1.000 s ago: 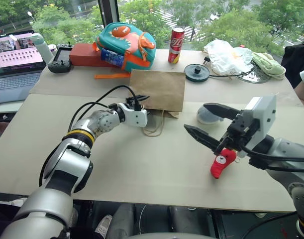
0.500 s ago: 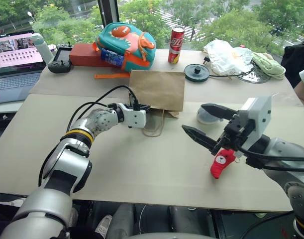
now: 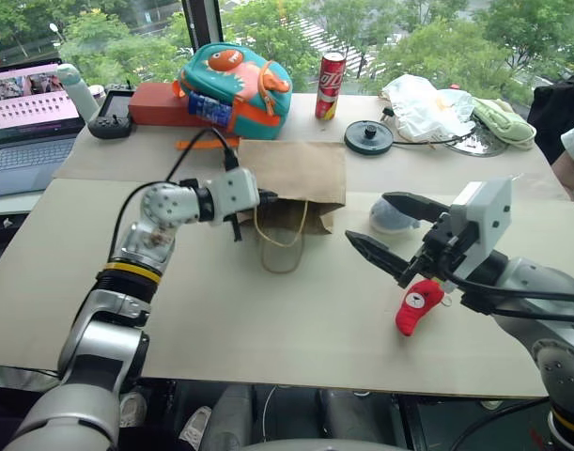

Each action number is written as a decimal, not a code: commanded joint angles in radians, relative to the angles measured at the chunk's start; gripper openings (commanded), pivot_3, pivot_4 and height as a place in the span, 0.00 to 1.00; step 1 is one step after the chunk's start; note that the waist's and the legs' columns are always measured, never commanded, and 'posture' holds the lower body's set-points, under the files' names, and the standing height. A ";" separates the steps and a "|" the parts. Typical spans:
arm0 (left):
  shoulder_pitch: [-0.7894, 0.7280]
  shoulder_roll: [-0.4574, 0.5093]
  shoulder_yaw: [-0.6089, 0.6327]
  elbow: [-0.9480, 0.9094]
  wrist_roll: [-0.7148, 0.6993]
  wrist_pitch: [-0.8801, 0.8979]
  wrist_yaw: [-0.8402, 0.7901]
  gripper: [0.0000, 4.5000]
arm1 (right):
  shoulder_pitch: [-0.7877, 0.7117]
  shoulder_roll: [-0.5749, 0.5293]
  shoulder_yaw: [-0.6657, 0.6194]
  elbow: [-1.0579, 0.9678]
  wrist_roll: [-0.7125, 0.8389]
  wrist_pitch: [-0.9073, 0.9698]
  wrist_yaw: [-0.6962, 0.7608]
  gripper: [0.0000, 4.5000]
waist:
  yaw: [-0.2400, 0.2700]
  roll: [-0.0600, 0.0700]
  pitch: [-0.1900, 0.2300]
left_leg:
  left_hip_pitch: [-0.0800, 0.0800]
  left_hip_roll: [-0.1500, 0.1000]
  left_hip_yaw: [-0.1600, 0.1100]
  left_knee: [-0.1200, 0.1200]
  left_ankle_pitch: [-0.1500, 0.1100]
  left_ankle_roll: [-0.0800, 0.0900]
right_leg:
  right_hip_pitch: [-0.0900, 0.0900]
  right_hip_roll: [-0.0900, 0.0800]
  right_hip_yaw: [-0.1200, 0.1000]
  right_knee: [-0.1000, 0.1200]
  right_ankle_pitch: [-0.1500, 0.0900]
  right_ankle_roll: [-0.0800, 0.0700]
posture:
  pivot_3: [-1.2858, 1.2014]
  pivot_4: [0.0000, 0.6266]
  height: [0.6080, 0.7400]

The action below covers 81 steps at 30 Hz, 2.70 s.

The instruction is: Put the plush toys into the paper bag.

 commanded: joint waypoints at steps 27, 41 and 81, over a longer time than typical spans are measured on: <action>-0.084 0.024 0.055 -0.235 -0.129 0.525 -0.035 0.00 | -0.254 0.399 0.419 0.262 -0.377 0.050 -0.257 0.00 | -0.016 0.000 0.000 | 0.001 0.001 0.000 0.000 0.000 0.000 | -0.001 0.002 0.001 0.001 0.000 0.000 | 0.52 0.24 0.99; -0.114 -0.002 0.068 -0.254 -0.166 0.569 -0.044 0.00 | -0.459 0.637 0.465 0.745 -0.570 -0.125 -0.243 0.00 | -0.017 0.000 0.000 | 0.001 0.001 0.000 -0.001 0.000 0.000 | -0.002 0.002 0.000 0.001 0.000 -0.001 | 0.52 0.24 0.99; -0.138 -0.054 0.175 -0.216 -0.259 0.706 0.109 0.00 | -0.372 0.634 0.320 0.390 -0.558 0.080 -0.199 0.00 | -0.016 0.001 0.000 | 0.000 0.001 -0.002 -0.002 0.000 0.000 | -0.003 0.002 0.000 0.002 0.000 -0.001 | 0.52 0.24 0.99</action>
